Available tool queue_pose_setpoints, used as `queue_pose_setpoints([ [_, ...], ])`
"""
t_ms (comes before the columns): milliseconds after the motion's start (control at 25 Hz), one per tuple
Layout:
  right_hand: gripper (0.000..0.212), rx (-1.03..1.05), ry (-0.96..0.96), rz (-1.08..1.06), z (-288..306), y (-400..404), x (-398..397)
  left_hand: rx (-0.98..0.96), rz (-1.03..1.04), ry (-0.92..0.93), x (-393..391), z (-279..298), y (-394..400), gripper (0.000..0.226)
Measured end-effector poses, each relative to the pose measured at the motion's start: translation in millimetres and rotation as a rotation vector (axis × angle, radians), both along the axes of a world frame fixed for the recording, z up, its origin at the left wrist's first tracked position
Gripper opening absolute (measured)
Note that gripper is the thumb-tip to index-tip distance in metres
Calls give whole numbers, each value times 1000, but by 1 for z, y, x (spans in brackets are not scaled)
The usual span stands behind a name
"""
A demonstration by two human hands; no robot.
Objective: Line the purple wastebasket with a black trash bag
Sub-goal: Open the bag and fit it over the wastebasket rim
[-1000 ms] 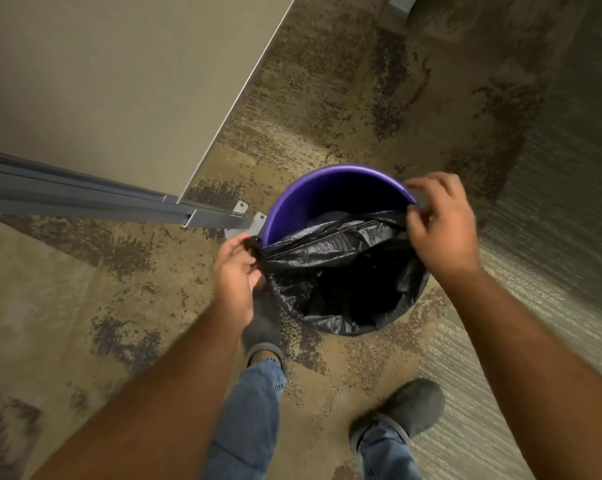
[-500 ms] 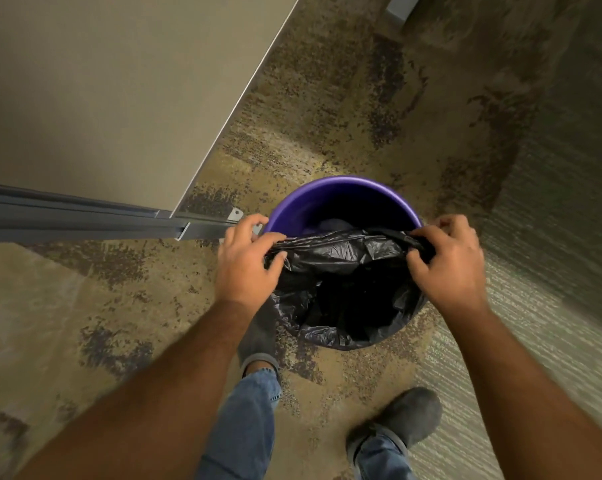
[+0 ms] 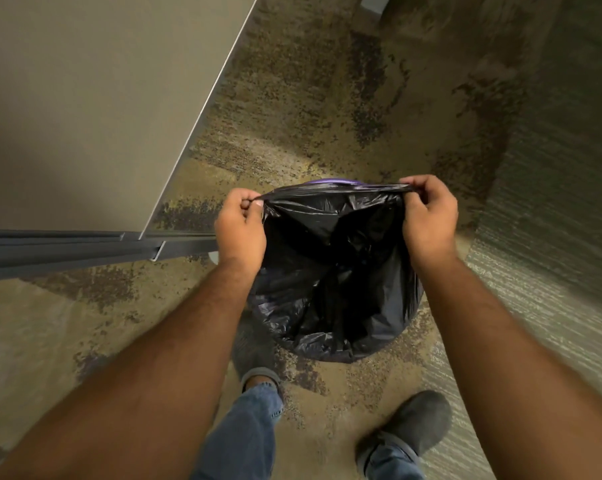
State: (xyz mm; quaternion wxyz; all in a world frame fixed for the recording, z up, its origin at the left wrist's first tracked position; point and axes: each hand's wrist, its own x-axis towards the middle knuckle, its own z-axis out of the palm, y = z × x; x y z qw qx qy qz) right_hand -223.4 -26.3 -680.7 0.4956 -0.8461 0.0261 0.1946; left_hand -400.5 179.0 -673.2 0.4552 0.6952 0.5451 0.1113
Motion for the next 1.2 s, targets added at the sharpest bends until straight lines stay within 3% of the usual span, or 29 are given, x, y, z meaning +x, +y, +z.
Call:
queue_pose_setpoints([
  [120,24,14,158,-18,-16,6,17,-181,-7,29,12,-7,15,16],
  [320,16,154,710,64,-21,-8,37,-672,39,50,37,-1,44,15],
  [400,19,165,752,75,-25,-12,45,-835,3,104,46,-2,52,19],
  [640,28,-62,696,178,-35,-12,48,-809,35,359,30,-28,52,35],
  [720,10,55,776,147,-30,-20,40,-848,62,271,14,-30,47,25],
  [840,30,401,920,-107,-12,-53,20,-843,245,-2,-12,-21,34,28],
  [920,18,291,850,-113,-3,-84,-11,-757,244,3,-41,-13,15,33],
  [1000,23,125,794,-37,4,-111,-51,-750,229,58,-75,-6,-10,35],
  [1200,24,293,837,-228,15,-129,-90,-891,400,-53,-110,6,-38,31],
])
